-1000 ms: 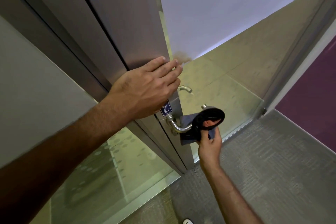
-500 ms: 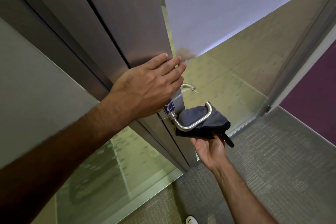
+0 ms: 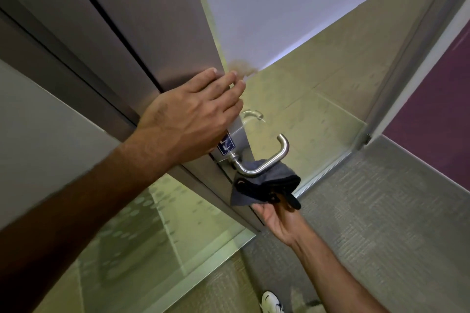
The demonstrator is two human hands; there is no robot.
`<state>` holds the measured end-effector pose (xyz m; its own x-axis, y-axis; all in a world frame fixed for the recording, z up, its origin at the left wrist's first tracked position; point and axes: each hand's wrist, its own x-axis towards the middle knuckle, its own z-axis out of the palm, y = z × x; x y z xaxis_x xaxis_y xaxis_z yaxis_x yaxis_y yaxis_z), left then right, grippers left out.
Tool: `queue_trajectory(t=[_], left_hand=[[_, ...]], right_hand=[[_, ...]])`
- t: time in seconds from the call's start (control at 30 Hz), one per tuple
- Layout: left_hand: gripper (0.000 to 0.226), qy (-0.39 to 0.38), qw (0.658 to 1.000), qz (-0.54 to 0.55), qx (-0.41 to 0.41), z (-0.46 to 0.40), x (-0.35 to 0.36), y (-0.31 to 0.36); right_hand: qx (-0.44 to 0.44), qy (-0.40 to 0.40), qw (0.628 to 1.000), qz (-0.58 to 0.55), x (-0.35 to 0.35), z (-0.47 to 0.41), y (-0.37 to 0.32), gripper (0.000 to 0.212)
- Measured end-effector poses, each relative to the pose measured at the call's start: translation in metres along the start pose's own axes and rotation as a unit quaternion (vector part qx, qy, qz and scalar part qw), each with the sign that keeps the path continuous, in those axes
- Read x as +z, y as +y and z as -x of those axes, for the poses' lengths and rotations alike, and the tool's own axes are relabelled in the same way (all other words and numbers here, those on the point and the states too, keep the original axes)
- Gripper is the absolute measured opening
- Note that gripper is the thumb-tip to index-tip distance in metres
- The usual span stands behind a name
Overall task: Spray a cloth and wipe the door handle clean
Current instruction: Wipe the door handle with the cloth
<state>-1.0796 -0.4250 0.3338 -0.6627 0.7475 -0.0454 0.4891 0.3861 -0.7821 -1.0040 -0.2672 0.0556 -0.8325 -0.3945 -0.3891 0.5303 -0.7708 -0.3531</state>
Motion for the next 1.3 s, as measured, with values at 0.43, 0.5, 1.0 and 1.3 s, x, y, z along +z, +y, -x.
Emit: queue_trajectory(t=[0.43,0.5,1.0,1.3], left_hand=[[0.051,-0.002,1.000,0.002,0.004,0.001,0.001,0.000],[0.053,-0.007,1.000,0.004,0.007,0.001,0.002,0.000],[0.054,-0.016,1.000,0.011,0.005,0.001,0.000,-0.001],[0.053,-0.024,1.000,0.014,0.004,0.002,-0.001,0.000]], right_hand=[[-0.414,0.092,0.494,0.759,0.086,-0.001,-0.017,0.025],[-0.363,0.093,0.464,0.803,0.096,-0.009,-0.015,0.015],[-0.081,-0.021,0.465,0.881,0.106,-0.042,-0.083,0.051],[-0.294,-0.183,0.336,0.876,0.044,-0.032,-0.122,0.029]])
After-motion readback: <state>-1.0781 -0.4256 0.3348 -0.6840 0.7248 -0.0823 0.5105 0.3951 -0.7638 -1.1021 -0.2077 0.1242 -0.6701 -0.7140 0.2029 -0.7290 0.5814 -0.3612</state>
